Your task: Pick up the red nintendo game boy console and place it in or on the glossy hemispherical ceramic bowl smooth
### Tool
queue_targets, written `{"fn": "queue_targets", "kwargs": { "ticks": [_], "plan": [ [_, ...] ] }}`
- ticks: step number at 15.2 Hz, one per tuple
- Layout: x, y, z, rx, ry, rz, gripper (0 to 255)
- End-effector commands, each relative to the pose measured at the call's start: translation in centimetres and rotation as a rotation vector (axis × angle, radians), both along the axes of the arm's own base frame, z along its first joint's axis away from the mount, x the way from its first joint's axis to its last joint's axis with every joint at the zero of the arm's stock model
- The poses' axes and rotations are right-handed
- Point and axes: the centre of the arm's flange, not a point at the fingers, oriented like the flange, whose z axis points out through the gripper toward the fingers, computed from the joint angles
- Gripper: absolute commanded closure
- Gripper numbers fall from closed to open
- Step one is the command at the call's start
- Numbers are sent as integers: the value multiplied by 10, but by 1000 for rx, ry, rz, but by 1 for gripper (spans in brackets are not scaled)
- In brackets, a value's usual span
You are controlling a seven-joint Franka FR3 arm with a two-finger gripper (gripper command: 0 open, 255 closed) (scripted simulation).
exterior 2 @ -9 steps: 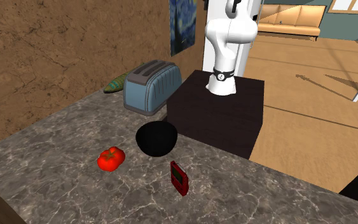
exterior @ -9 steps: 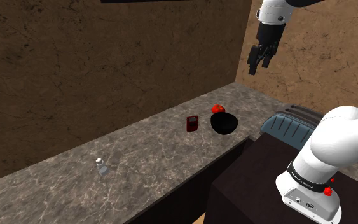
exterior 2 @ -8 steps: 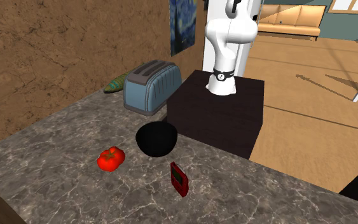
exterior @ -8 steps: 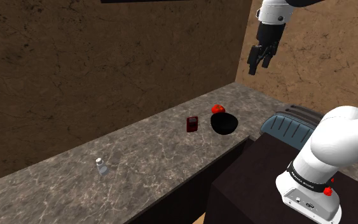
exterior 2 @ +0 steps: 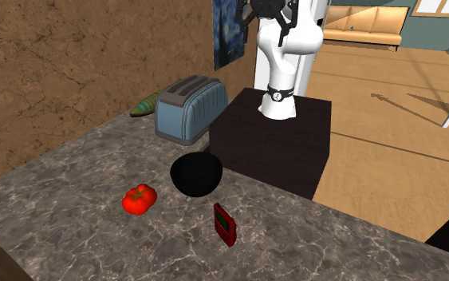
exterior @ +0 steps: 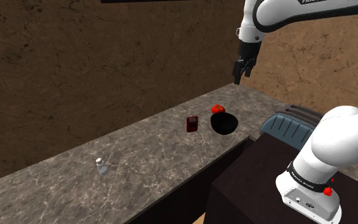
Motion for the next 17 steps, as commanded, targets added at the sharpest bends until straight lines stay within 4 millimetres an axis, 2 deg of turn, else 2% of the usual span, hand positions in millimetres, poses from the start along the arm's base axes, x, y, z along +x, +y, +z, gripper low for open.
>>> {"fn": "queue_targets", "kwargs": {
  "ticks": [1,9,17],
  "plan": [
    [22,-2,-20,1,4,31,0],
    [98,-5,-96,5,27,152,0],
    [172,2,-175,10,50,273,0]
  ]
}}
